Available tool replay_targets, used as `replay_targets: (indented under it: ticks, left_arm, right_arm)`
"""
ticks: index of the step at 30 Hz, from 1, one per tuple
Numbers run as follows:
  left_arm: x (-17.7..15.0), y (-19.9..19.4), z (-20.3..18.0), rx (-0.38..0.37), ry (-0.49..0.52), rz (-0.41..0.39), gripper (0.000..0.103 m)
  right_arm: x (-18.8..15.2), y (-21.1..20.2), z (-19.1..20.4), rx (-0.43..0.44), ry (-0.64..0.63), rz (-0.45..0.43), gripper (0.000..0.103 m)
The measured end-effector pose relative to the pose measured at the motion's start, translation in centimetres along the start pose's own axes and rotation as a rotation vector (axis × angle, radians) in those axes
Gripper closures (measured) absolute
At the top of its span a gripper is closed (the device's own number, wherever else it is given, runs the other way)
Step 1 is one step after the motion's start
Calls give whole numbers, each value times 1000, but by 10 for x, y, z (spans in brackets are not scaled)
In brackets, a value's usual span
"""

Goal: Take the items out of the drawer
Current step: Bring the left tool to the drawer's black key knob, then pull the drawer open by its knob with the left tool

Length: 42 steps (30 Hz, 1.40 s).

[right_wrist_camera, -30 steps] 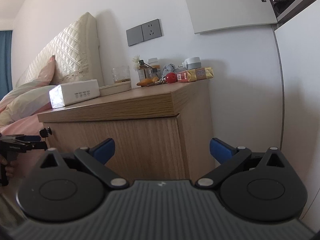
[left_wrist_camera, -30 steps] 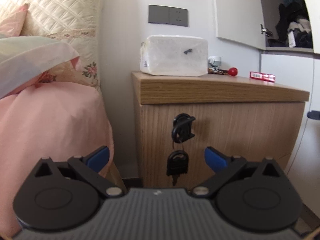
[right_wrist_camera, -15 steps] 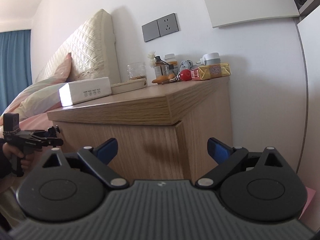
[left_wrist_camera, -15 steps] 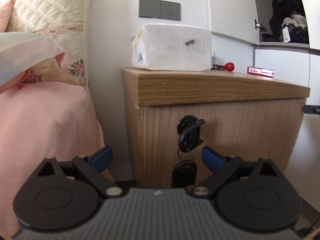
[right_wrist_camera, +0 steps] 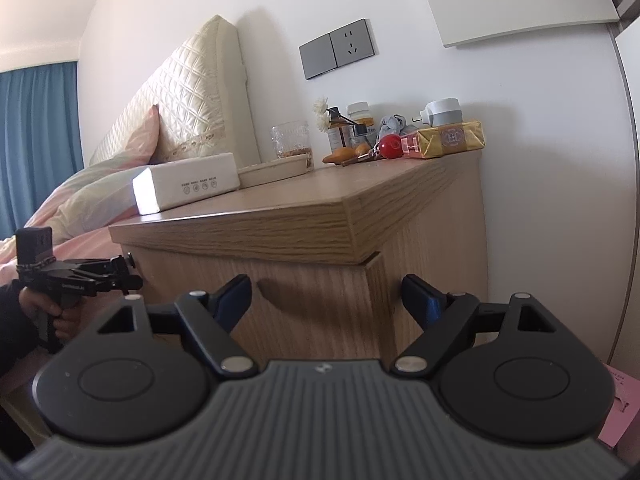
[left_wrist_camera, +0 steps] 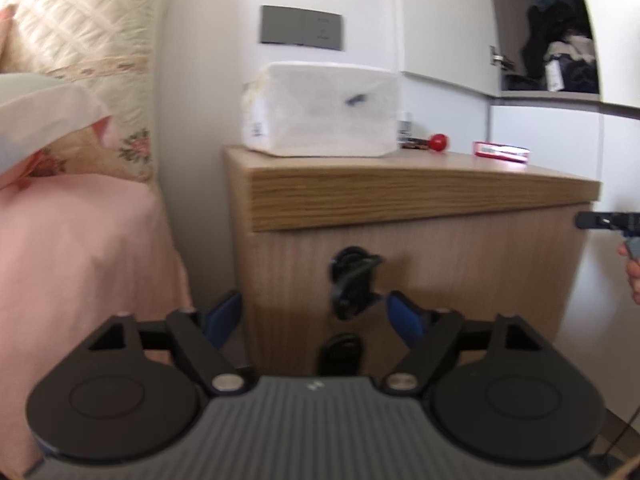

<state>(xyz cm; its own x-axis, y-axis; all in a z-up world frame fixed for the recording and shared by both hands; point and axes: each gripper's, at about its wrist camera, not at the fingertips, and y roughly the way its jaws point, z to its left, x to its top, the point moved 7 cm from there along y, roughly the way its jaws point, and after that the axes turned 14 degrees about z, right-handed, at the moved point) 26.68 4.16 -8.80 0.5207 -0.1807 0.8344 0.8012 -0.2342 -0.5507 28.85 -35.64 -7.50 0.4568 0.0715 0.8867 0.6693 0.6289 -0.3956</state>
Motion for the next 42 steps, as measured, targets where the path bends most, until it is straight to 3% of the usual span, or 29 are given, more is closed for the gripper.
replay_targets:
  ticks: [20, 27, 42]
  left_arm:
    - [-4, -3, -6, 18, 15, 9, 25]
    - [-6, -6, -9, 31, 34, 5, 25]
    - [-21, -33, -22, 42, 45, 21, 25]
  right_arm:
    - [-5, -14, 10, 32, -45, 11, 17]
    - [-3, -17, 13, 42, -92, 54, 16]
    - [-18, -41, 36, 53, -93, 62, 16]
